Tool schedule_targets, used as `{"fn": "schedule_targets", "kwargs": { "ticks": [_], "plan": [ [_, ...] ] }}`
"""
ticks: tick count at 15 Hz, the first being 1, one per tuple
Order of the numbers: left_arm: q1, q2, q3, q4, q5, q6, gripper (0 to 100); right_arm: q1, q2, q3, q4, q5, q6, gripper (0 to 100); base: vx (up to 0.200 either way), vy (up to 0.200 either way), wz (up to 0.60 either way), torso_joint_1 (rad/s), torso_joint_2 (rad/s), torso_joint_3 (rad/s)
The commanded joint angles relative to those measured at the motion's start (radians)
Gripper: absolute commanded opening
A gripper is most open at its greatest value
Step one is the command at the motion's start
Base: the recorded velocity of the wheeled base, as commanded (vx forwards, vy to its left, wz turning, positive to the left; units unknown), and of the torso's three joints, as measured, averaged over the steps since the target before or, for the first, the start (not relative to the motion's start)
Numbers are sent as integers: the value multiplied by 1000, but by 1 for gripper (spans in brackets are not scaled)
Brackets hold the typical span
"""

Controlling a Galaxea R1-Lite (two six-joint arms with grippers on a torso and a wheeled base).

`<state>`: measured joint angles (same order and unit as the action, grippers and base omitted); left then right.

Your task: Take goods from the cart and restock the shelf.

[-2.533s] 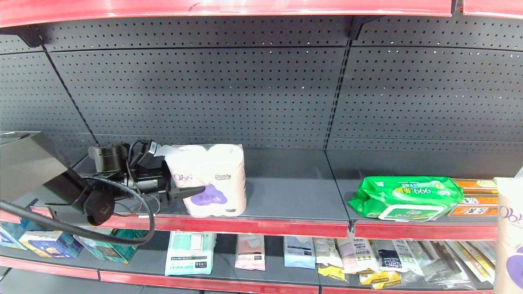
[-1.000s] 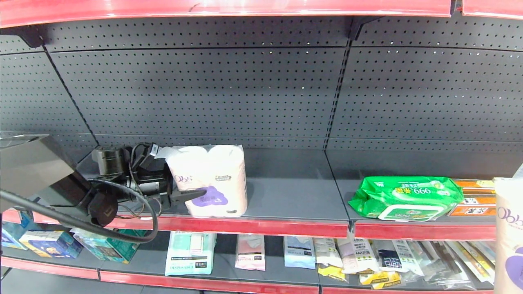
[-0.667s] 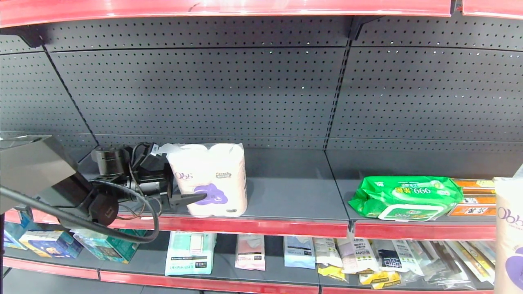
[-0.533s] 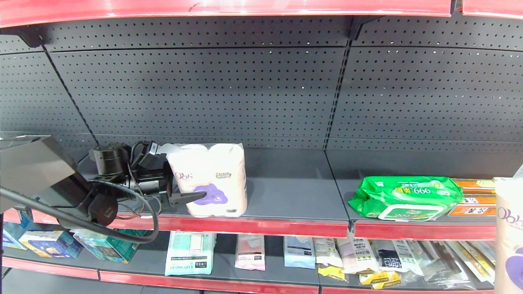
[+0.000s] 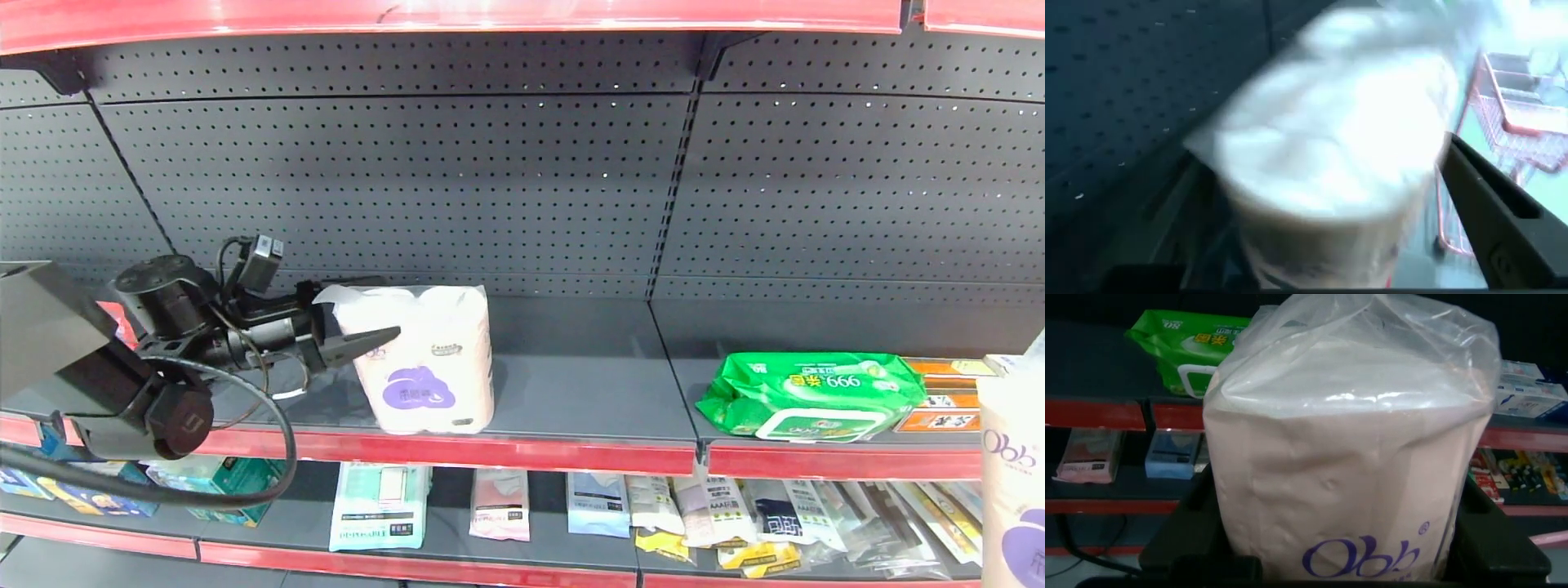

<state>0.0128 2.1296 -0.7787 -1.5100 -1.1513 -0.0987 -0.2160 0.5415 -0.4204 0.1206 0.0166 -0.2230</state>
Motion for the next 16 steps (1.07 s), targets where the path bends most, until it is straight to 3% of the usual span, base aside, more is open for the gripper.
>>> {"fn": "schedule_targets", "kwargs": {
  "ticks": [1, 4, 6, 8, 10, 13, 16],
  "plan": [
    [1, -20, 6, -61, 35, -78, 100, 0, -5, 6, -1, 0, -3, 0, 0, 0, 0, 0, 0, 0],
    [4, -89, 33, -61, 36, -122, 100, 0, -5, 15, -1, 0, -7, 0, 0, 0, 0, 0, 0, 0],
    [6, -140, 68, -61, 36, -176, 100, 0, -6, 23, -1, 2, -26, 0, 0, 0, 0, 0, 0, 0],
    [12, -161, 67, -61, 51, -200, 100, 0, -6, 22, -1, 2, -27, 0, 0, 0, 0, 0, 0, 0],
    [10, -188, 56, -61, 176, -249, 100, 0, -6, 22, -1, 2, -26, 0, 0, 0, 0, 0, 0, 0],
    [33, -241, 68, -61, 239, -251, 100, 0, -6, 22, -1, 5, -26, 0, 0, 0, 0, 0, 0, 0],
    [62, -246, 22, -38, 384, -249, 100, 1, -8, 31, -3, 6, -21, 0, 0, 0, 0, 0, 0, 0]
  ]
}}
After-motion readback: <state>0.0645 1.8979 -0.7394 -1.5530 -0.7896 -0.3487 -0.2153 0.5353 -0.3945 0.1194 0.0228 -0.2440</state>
